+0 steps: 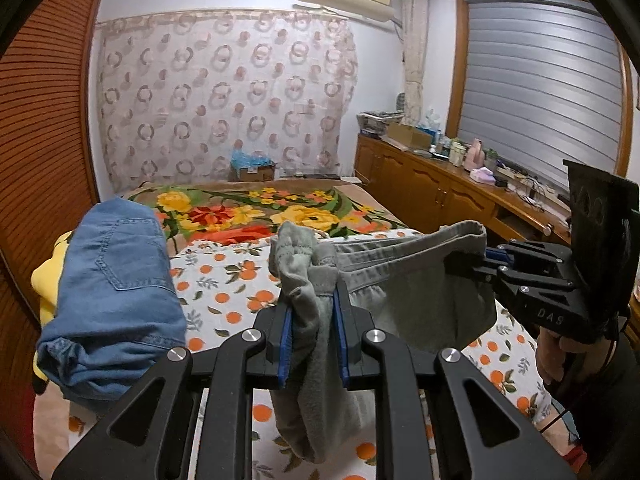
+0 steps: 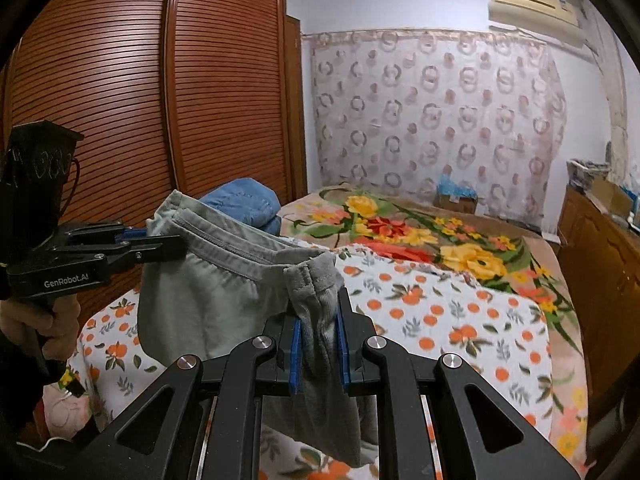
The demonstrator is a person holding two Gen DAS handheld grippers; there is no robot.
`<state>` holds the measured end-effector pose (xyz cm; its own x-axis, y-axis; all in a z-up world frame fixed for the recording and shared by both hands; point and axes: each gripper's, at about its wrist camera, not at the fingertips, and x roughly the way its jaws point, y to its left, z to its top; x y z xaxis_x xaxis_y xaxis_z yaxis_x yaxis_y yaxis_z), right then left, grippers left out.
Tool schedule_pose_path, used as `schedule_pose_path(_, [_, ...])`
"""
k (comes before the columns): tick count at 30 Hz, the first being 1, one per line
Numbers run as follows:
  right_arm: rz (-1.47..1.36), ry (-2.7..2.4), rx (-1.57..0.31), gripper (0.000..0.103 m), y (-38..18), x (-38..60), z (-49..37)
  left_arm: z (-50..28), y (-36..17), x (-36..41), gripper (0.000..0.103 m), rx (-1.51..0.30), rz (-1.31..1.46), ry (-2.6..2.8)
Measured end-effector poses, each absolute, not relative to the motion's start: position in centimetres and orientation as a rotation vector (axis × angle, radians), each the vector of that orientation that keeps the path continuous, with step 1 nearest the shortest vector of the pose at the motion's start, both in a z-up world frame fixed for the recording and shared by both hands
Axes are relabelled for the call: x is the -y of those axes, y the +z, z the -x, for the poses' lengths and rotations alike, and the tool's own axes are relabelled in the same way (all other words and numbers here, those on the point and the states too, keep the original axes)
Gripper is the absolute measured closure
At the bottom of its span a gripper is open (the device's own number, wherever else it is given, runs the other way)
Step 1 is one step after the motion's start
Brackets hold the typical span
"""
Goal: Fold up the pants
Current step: 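Close both grippers on the waistband and lift the pants off the bed, then carry the held grey-green pants with both grippers over the folded blue jeans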
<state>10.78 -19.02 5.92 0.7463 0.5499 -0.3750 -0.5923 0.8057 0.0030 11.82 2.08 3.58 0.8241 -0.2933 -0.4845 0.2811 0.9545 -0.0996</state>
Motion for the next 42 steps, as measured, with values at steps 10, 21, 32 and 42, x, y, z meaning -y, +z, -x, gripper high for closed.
schedule_pose_path(10, [0.170, 0.691, -0.352, 0.088, 9.2, 16.5, -16.2, -13.4, 5.4, -5.0, 0.084, -0.498, 0.059, -0.219])
schedule_pose_path(21, [0.234, 0.781, -0.313, 0.088, 10.6, 12.8, -22.6, -14.7, 5.7, -9.3, 0.084, -0.484, 0.101, -0.090])
schedule_pose_path(32, [0.287, 0.905, -0.278, 0.088, 9.9, 8.3, -29.3, -16.5, 3.9, -13.8, 0.084, -0.484, 0.145, 0.057])
schedule_pose_path(42, [0.303, 0.971, -0.283, 0.088, 8.8, 5.1, -34.8, -17.3, 2.9, -15.9, 0.084, -0.489, 0.174, 0.151])
